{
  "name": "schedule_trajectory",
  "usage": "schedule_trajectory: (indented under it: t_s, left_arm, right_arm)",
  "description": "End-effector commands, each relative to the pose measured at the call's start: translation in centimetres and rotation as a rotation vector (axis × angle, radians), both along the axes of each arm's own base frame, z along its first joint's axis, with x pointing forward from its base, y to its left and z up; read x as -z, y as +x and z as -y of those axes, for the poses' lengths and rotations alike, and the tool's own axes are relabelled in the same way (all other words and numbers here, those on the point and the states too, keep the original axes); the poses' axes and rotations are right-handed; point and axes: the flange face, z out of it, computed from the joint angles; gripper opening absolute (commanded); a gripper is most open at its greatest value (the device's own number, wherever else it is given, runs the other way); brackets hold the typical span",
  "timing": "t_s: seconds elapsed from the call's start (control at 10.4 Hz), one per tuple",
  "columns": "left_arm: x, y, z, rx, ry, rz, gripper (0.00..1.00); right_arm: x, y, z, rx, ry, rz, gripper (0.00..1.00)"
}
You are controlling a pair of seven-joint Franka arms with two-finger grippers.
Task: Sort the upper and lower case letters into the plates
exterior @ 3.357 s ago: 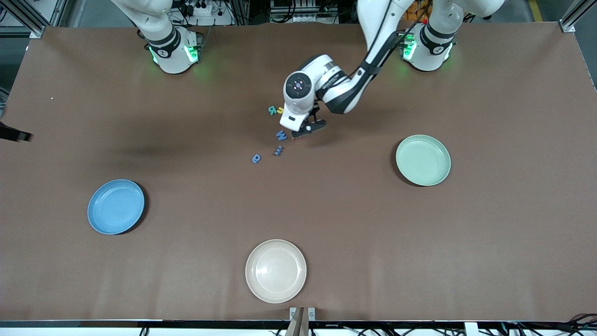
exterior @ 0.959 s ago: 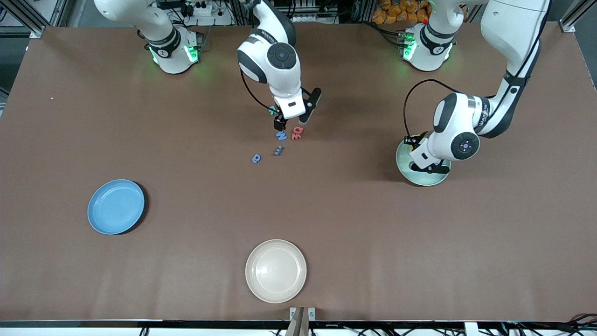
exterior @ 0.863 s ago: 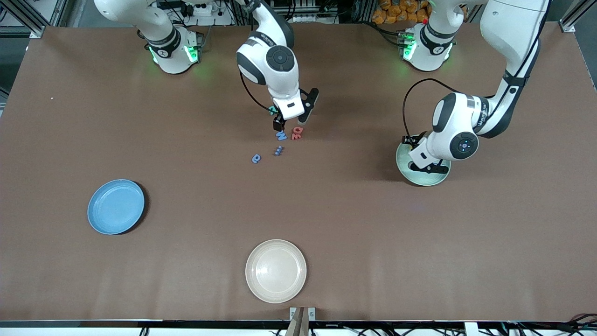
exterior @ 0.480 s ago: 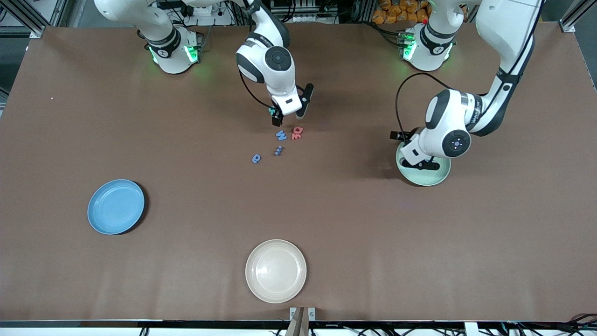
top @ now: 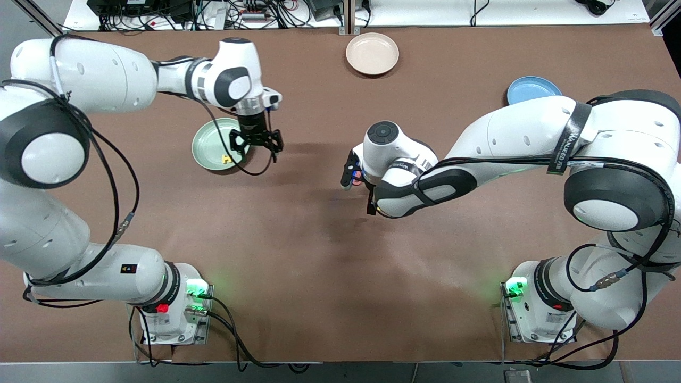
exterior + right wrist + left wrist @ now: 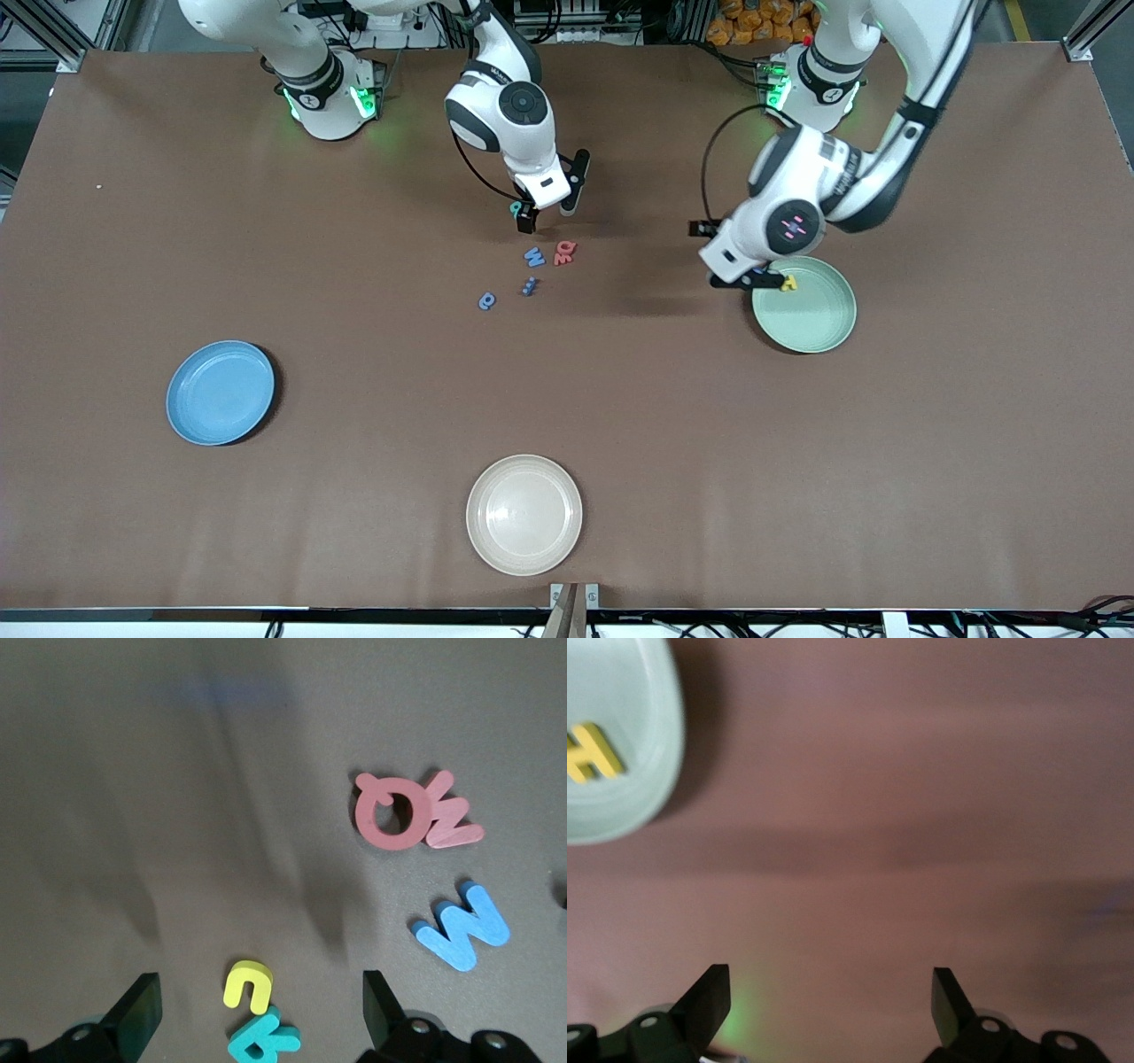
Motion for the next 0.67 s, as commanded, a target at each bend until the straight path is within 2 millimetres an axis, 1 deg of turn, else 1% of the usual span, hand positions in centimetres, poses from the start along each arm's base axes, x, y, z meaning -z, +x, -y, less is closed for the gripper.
schedule_trajectory:
  t_s: [0.0, 0.1, 0.29, 0.48, 0.58]
  left_arm:
    - [-2.6, 0.1, 0.9, -0.038, 0.015, -0.013, 1.00]
    - [-2.7, 0.0, 1.2, -0.055, -0.002, -0.029, 1.00]
    - [-3.0, -0.8, 2.7, -0.063, -0.003, -0.032, 1.00]
    - [-3.4, -0.9, 3.3, -0.068, -0.001, -0.026, 1.00]
    - [-3.8, -1.1, 4.0, -0.077, 0.002, -0.020, 1.00]
  right_arm:
    - [1.2, -0.7, 0.8, 0.010, 0.018, 0.014, 1.00]
    - [1.4, -0.9, 0.8, 0.045, 0.011, 0.010, 1.00]
    - [1.9, -1.5, 0.6, 0.046, 0.004, 0.006, 1.00]
    - [2.3, -1.9, 0.5, 0.047, -0.004, 0.003, 1.00]
    - [2.3, -1.9, 0.6, 0.049, -0.005, 0.002, 1.00]
